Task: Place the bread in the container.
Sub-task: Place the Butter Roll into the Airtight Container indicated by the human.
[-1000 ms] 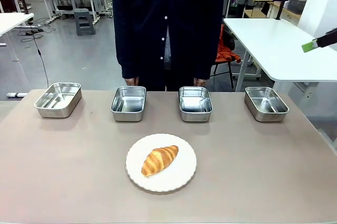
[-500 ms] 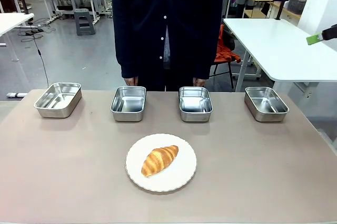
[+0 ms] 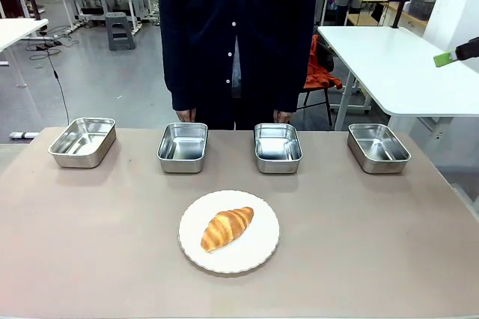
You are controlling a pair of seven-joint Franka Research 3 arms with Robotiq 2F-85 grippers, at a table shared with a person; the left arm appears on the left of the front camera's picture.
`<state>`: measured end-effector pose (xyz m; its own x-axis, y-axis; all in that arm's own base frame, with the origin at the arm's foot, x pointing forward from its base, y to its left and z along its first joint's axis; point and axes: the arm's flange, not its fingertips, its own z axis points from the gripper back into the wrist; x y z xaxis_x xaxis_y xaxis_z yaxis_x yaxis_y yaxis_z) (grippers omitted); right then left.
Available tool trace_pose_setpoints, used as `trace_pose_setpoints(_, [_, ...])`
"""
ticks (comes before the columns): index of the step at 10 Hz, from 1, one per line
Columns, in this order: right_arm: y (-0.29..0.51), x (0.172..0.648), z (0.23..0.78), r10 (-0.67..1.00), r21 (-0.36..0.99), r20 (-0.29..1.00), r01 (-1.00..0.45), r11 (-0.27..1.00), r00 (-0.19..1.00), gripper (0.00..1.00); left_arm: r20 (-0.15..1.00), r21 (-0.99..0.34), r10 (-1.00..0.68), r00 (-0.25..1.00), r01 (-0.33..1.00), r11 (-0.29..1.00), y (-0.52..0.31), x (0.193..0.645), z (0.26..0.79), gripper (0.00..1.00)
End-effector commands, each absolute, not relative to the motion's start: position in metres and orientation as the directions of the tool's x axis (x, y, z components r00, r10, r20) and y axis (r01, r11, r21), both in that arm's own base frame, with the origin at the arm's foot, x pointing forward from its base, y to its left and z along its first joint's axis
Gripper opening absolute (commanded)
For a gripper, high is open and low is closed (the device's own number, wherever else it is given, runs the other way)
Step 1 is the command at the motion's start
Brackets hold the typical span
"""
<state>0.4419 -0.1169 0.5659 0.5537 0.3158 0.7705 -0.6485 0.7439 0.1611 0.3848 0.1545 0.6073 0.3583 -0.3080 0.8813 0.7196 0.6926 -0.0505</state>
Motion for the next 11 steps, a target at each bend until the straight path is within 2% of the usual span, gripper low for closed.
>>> trace_pose_setpoints(1, [-0.1204,0.4471,0.5657,0.312,0.16,0.781,-0.656,0.738,0.542,1.0,0.864,-0.057,-0.314,0.394,0.695,0.716,0.1479,0.3834,0.6051,1.0])
trace_pose_setpoints(2, [-0.1169,0.4419,0.5659,0.316,0.161,0.77,-0.649,0.744,0.554,1.0,0.881,-0.051,-0.308,0.358,0.72,0.693,0.1545,0.3848,0.6073,1.0])
trace_pose_setpoints(11, [-0.1169,0.4419,0.5659,0.316,0.161,0.77,-0.649,0.744,0.554,1.0,0.881,-0.051,-0.308,0.358,0.72,0.693,0.1545,0.3848,0.6073,1.0])
